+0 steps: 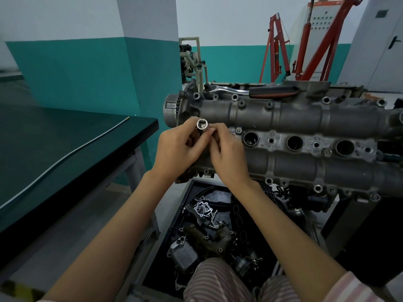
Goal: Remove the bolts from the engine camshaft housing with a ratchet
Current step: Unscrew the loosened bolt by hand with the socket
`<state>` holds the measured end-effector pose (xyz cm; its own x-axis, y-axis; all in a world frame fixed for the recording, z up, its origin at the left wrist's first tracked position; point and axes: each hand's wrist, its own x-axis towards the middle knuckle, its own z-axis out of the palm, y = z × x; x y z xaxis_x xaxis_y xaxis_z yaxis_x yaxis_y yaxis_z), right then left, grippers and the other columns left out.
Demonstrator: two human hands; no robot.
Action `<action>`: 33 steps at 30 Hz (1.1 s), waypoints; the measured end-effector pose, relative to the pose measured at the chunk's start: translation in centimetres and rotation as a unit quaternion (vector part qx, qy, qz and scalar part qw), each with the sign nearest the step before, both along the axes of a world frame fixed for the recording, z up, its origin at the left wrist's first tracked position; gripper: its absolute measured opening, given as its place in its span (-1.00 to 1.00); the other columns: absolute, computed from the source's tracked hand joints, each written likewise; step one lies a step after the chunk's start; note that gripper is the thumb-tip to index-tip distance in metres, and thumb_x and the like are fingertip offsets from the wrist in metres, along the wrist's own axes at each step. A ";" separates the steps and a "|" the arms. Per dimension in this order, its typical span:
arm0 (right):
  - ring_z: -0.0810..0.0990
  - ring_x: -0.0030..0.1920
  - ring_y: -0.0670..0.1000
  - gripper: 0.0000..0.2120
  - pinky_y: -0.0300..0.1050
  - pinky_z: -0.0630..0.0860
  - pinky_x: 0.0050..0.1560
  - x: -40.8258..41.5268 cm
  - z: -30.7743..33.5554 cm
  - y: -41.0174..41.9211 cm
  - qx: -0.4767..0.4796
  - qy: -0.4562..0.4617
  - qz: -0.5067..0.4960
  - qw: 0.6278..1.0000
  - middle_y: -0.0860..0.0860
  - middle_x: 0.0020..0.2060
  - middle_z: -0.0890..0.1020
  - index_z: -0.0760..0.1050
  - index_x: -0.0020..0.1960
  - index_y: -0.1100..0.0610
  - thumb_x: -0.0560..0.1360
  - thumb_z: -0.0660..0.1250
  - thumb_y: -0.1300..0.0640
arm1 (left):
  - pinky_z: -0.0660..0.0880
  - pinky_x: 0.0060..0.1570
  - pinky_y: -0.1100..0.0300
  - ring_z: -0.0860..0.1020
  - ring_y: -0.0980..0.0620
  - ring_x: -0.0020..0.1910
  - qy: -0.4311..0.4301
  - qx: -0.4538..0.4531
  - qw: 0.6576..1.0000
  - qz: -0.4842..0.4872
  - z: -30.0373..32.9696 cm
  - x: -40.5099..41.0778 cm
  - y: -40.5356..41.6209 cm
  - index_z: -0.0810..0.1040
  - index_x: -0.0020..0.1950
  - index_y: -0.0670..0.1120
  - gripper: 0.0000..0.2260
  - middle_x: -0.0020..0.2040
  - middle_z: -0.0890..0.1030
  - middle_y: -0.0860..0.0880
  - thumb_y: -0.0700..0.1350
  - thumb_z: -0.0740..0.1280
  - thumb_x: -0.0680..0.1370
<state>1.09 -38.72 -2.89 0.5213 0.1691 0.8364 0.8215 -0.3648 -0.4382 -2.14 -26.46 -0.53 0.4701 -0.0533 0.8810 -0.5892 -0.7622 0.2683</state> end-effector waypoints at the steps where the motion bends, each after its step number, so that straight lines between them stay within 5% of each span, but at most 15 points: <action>1: 0.42 -0.33 -0.20 -0.85 -0.29 0.38 -0.33 0.1 -0.1 0.0 0.003 0.000 0.001 1.000 -0.17 -0.28 0.45 0.48 0.08 0.20 0.55 0.19 0.21 | 0.46 -0.39 0.02 0.53 0.01 -0.40 0.005 0.008 1.000 0.000 0.1 0.0 0.2 0.57 -0.11 -0.21 -0.73 -0.34 0.58 -0.07 0.00 0.26 0.55; 9: 0.44 -0.24 -0.24 -0.81 -0.34 0.41 -0.19 0.4 -0.5 0.0 0.038 -0.004 -0.004 0.999 -0.16 -0.20 0.50 0.55 0.09 0.18 0.50 0.28 0.20 | 0.43 -0.36 -0.02 0.49 -0.03 -0.36 0.000 0.065 0.997 0.042 -0.2 -0.2 0.6 0.58 -0.15 -0.20 -0.68 -0.34 0.55 -0.10 0.02 0.22 0.55; 16: 0.40 -0.40 -0.11 -0.88 -0.12 0.44 -0.37 0.3 -0.3 0.2 0.048 0.014 -0.014 0.999 -0.03 -0.40 0.46 0.51 0.02 0.16 0.50 0.30 0.17 | 0.48 -0.33 0.00 0.55 -0.02 -0.35 0.029 0.029 0.999 0.034 0.4 -0.5 0.1 0.63 0.10 -0.06 -0.74 -0.33 0.62 -0.06 0.04 0.28 0.54; 25: 0.35 -0.43 -0.11 -0.84 -0.18 0.39 -0.40 0.0 -0.2 0.4 0.063 0.043 -0.017 0.997 -0.12 -0.43 0.37 0.47 0.05 0.12 0.47 0.33 0.22 | 0.35 -0.51 0.05 0.37 -0.02 -0.52 -0.021 -0.098 0.992 0.077 -0.4 0.3 -1.8 0.42 -0.34 -0.21 -0.64 -0.51 0.42 -0.06 0.05 0.33 0.48; 33: 0.42 -0.34 -0.10 -0.94 -0.15 0.44 -0.30 -0.2 -0.2 0.4 0.067 0.050 -0.007 0.997 -0.04 -0.36 0.49 0.51 -0.03 0.16 0.50 0.30 0.20 | 0.43 -0.30 0.10 0.44 0.09 -0.38 -0.025 -0.022 0.998 0.049 -0.6 -0.8 -1.2 0.60 0.01 -0.17 -0.79 -0.38 0.56 0.00 -0.08 0.25 0.52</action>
<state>0.88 -38.27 -3.09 0.6041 0.0518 0.7952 0.7669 -0.3089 -0.5625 -2.92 -27.68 -1.15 0.4265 0.0299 0.9040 -0.5253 -0.8054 0.2745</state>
